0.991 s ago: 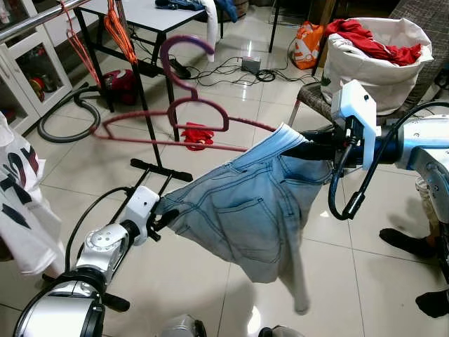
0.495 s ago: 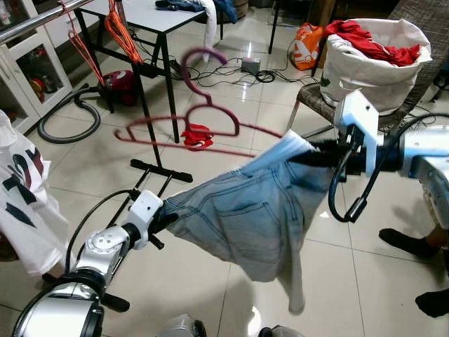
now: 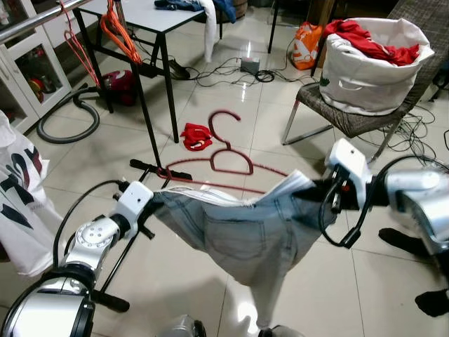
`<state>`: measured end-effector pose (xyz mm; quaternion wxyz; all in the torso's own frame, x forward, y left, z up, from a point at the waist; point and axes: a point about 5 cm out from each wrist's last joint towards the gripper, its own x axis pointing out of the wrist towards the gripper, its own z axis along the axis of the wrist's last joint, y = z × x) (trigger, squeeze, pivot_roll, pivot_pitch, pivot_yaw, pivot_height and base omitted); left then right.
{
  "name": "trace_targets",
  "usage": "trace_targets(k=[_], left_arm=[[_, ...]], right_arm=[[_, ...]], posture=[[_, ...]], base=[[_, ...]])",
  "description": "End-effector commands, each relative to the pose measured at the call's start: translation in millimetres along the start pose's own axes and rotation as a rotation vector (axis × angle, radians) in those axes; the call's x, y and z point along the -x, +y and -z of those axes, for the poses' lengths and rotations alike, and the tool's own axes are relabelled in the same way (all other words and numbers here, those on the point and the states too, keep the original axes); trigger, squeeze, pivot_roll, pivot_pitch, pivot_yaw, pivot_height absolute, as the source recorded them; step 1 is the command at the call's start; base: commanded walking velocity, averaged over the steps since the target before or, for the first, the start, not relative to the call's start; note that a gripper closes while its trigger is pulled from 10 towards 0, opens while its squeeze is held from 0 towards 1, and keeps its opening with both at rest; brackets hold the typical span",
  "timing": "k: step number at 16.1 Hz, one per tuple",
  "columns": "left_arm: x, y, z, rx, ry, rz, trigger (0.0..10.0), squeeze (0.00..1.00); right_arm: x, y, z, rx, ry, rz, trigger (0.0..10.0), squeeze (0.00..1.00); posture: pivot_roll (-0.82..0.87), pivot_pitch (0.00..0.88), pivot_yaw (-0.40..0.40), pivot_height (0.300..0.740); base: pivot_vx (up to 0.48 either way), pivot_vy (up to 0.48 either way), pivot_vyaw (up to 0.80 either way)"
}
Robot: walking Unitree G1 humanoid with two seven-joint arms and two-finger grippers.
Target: Hang hanger
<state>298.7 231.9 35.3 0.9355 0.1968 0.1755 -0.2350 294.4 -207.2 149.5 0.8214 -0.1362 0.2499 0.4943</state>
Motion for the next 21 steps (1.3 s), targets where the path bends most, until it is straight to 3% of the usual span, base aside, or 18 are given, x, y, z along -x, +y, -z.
trace_targets(k=[1,10,15,21], left_arm=[[-0.2,9.7,-10,-0.052,-0.033,-0.033,0.0,0.0],[3.3,22.0,-14,-0.166,-0.016,-0.12,0.0,0.0],[11.7,47.1,-19,-0.249,0.018,-0.261,0.0,0.0],[10.0,45.7,-20,-0.306,0.03,-0.266,0.0,0.0]], right_arm=[[1.5,-0.3,1,0.001,-0.001,0.007,10.0,0.0],[3.7,12.2,14,-0.039,0.035,-0.077,10.0,0.0],[10.1,15.8,20,-0.042,0.059,-0.108,10.0,0.0],[7.0,23.6,19,-0.059,0.036,-0.156,10.0,0.0]], posture=[[-0.07,0.0,0.012,0.74],[-0.07,0.0,0.006,0.74],[-0.06,0.0,0.005,0.74],[-0.06,0.0,0.011,0.74]], base=[[0.0,0.0,0.0],[0.0,0.0,0.0],[0.0,0.0,0.0],[0.0,0.0,0.0]])
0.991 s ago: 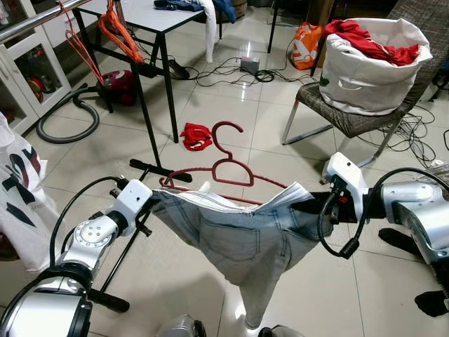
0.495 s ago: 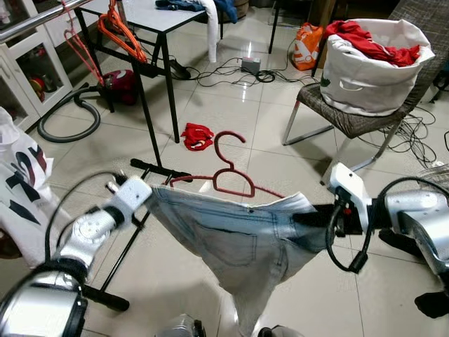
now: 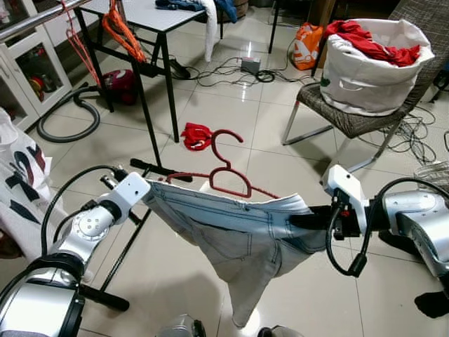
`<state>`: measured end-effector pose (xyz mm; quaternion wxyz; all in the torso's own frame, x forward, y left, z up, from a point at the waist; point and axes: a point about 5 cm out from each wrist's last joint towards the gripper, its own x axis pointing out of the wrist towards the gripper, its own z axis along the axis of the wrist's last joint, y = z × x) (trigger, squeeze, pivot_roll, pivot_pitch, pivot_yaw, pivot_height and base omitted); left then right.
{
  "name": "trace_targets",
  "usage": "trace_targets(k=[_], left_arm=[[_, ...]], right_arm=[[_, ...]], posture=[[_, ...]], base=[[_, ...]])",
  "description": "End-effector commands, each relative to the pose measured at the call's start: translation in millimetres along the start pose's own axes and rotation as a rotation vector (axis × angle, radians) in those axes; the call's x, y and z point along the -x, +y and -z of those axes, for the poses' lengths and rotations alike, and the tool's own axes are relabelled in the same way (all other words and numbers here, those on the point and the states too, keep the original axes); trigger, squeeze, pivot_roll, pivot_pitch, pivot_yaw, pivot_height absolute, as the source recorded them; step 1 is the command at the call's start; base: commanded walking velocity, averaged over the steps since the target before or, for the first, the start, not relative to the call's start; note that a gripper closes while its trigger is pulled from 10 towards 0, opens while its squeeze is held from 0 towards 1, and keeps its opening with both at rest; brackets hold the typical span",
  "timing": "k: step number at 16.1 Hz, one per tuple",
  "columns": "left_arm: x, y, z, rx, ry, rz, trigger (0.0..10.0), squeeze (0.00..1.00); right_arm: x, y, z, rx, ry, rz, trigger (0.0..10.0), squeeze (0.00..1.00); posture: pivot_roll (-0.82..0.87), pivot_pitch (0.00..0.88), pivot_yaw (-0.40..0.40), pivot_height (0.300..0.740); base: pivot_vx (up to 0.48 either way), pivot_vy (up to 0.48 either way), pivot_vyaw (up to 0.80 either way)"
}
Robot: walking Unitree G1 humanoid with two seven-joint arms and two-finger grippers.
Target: Hang hanger
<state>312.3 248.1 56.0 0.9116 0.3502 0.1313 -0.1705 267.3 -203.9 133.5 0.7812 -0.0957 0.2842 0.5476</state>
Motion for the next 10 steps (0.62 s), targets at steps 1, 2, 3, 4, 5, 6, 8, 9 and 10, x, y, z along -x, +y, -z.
trace_targets(k=[1,2,3,4,5,6,8,9,10], left_arm=[[1.8,21.9,-2,-0.023,0.012,-0.086,0.0,0.0],[1.3,22.6,-3,-0.037,0.008,-0.091,0.0,0.0],[-0.3,23.6,-7,-0.033,-0.016,-0.097,0.0,0.0],[-1.9,22.0,-13,-0.04,-0.048,-0.077,0.0,0.0],[-2.9,19.6,-15,-0.067,-0.065,-0.053,0.0,0.0],[-5.3,9.5,-22,-0.147,-0.102,0.032,0.0,0.0],[-7.7,-4.4,-27,-0.244,-0.137,0.131,0.0,0.0],[-8.3,-6.0,-29,-0.269,-0.147,0.145,0.0,0.0],[-8.8,-6.6,-31,-0.273,-0.156,0.151,0.0,0.0]], right_arm=[[5.8,1.5,1,-0.001,0.018,-0.009,10.0,0.0],[4.4,1.5,3,0.002,0.026,-0.008,10.0,0.0],[1.9,-5.8,8,0.047,0.071,0.061,10.0,0.0],[-0.6,-8.9,10,0.056,0.085,0.089,10.0,0.0],[-2.3,-8.7,10,0.043,0.075,0.086,10.0,0.0],[-8.0,-7.5,11,0.04,0.075,0.082,10.0,0.0],[-18.6,-8.2,17,0.042,0.089,0.102,10.0,0.0],[-22.9,-8.9,19,0.033,0.088,0.104,10.0,0.0],[-26.0,-9.2,20,0.03,0.086,0.104,10.0,0.0]], posture=[[-0.07,0.0,0.013,0.74],[-0.07,0.0,0.015,0.74],[-0.07,0.0,0.017,0.74],[-0.07,0.0,0.018,0.74],[-0.07,0.0,0.018,0.74],[-0.07,0.002,0.019,0.74],[-0.06,0.004,0.022,0.74],[-0.06,0.004,0.022,0.74],[-0.06,0.004,0.022,0.74]], base=[[0.0,0.0,0.0],[0.0,0.0,0.0],[0.0,0.0,0.0],[0.0,0.0,0.0],[0.0,0.0,0.0],[0.0,0.0,0.0],[0.0,0.0,0.0],[0.0,0.0,0.0],[0.0,0.0,0.0]])
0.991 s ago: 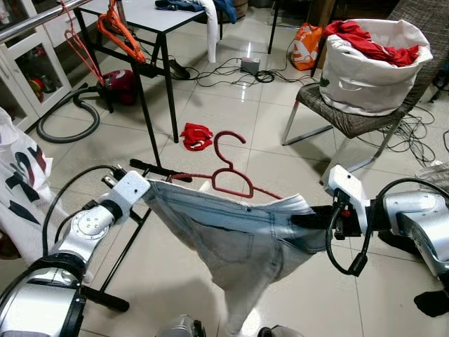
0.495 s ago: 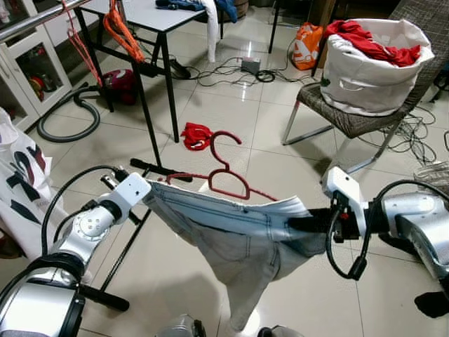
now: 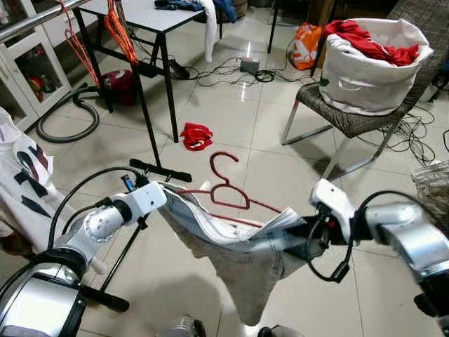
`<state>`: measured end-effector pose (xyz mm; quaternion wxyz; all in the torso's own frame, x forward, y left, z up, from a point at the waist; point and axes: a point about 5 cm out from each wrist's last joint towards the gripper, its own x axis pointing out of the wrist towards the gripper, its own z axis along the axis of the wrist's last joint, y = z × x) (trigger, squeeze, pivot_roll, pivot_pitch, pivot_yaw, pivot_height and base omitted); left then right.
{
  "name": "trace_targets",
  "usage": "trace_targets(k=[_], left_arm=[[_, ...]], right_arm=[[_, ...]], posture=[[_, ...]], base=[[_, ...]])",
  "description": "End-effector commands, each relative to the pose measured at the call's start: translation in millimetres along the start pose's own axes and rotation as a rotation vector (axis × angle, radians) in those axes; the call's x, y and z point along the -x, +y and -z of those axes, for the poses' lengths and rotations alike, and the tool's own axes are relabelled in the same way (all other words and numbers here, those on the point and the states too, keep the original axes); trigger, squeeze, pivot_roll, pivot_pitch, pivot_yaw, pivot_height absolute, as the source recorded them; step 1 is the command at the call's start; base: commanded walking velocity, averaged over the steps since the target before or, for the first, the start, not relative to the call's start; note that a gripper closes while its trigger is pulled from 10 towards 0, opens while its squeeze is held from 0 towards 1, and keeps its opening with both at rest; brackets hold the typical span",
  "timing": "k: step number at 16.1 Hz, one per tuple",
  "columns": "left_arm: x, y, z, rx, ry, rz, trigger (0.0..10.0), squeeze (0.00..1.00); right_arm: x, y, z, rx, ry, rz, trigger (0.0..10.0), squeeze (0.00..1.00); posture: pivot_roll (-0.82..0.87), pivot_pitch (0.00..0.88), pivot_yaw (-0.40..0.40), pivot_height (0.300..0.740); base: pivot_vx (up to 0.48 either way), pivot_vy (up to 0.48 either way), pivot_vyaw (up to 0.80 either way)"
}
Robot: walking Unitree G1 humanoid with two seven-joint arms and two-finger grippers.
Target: Hang hanger
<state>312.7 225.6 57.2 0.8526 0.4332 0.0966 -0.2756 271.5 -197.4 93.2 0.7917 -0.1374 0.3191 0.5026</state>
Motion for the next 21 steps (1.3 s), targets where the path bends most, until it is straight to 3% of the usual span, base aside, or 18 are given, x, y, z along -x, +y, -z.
trace_targets(k=[1,5,7,9,11,15,21], left_arm=[[-5.8,10.1,-18,-0.052,-0.092,0.006,0.0,0.0],[-14.6,9.4,-48,-0.084,-0.26,0.044,0.0,0.0],[-17.6,0.4,-62,-0.096,-0.346,0.089,0.0,0.0],[-18.7,-5.9,-72,-0.084,-0.406,0.108,0.0,0.0],[-21.1,-19.2,-93,-0.049,-0.528,0.148,0.0,0.0],[-23.6,-40.0,-96,-0.018,-0.534,0.215,0.0,0.0],[-22.7,-43.5,-132,0.031,-0.697,0.191,0.0,0.0]], right_arm=[[-7.8,-2.2,-7,0.053,-0.001,0.011,10.0,0.0],[-32.1,-13.1,-15,0.098,-0.021,0.106,10.0,0.0],[-37.4,-17.6,-31,0.106,-0.105,0.161,10.0,0.0],[-38.9,-21.7,-36,0.113,-0.133,0.201,10.0,0.0],[-41.9,-29.2,-36,0.118,-0.14,0.263,10.0,0.0],[-47.1,-25.1,-38,0.093,-0.175,0.251,10.0,0.0],[-61.2,-26.7,-40,0.075,-0.206,0.345,10.0,0.0]], posture=[[-0.06,0.001,0.027,0.74],[-0.05,0.003,0.018,0.74],[-0.04,0.004,0.017,0.74],[-0.04,0.004,0.018,0.74],[-0.05,0.006,0.021,0.74],[-0.05,0.009,0.024,0.74],[-0.05,0.005,0.016,0.74]], base=[[0.0,0.0,0.0],[0.0,0.0,0.0],[0.0,0.0,0.0],[0.0,0.0,0.0],[0.0,0.0,0.0],[0.0,0.0,0.0],[0.0,0.0,0.0]])
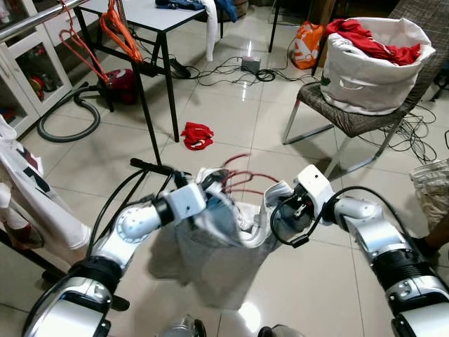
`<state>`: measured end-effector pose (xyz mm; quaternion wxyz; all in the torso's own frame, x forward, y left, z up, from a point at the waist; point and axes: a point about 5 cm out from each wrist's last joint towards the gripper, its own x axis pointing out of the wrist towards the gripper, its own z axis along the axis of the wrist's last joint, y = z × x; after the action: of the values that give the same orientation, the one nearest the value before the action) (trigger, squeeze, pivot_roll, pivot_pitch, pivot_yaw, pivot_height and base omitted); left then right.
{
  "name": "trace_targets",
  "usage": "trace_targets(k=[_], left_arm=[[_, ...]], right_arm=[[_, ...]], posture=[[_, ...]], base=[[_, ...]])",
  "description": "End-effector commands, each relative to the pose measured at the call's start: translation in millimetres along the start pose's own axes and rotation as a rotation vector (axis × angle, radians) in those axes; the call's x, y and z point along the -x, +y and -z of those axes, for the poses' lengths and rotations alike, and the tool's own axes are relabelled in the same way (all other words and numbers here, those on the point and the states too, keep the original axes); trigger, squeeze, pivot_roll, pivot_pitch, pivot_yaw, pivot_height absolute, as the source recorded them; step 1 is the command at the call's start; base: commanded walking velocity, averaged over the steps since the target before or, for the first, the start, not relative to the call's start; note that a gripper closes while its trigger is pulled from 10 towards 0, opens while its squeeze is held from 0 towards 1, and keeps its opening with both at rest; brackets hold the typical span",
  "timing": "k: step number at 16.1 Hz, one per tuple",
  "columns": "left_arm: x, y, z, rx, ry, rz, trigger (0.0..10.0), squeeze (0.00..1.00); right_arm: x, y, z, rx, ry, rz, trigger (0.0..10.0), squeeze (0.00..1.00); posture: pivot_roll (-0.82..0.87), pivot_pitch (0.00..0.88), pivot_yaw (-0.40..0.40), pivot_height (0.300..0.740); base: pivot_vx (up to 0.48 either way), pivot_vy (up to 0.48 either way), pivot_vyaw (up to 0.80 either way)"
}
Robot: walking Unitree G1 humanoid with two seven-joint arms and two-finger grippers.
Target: Hang hanger
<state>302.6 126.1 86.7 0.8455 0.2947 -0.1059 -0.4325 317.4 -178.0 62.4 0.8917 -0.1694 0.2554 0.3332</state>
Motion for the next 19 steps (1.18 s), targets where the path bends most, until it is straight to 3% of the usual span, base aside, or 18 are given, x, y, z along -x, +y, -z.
trace_targets(k=[1,4,5,6,10,19], left_arm=[[-23.7,-13.5,-25,-0.034,-0.125,0.086,0.0,0.0],[-21.2,-11.4,-16,-0.018,-0.054,0.053,0.0,0.0],[-20.4,-7.3,-12,-0.019,-0.016,0.028,3.5,0.0],[-20.4,-4.4,-8,-0.025,0.024,0.023,9.7,0.0],[-17.4,-5.2,1,-0.025,0.097,0.047,10.0,0.0],[-17.4,1.3,4,-0.083,0.141,0.012,10.0,0.0]], right_arm=[[-14.0,14.4,-34,0.063,-0.135,-0.054,10.0,0.0],[-19.8,16.3,-35,0.017,-0.148,-0.003,10.0,0.0],[-22.0,21.4,-34,0.003,-0.151,-0.017,10.0,0.0],[-23.4,27.1,-31,-0.001,-0.147,-0.038,10.0,0.0],[-25.5,32.9,-30,-0.008,-0.149,-0.065,10.0,0.0],[-31.9,51.0,-29,-0.028,-0.152,-0.118,10.0,0.0]], posture=[[-0.04,0.001,0.015,0.74],[-0.05,0.0,0.012,0.74],[-0.04,0.0,0.011,0.74],[-0.04,0.0,0.01,0.74],[-0.05,0.0,0.007,0.74],[-0.05,0.0,0.005,0.74]], base=[[0.0,0.0,0.0],[0.0,0.0,0.0],[0.0,0.0,0.0],[0.0,0.0,0.0],[0.0,0.0,0.0],[0.0,0.0,0.0]])
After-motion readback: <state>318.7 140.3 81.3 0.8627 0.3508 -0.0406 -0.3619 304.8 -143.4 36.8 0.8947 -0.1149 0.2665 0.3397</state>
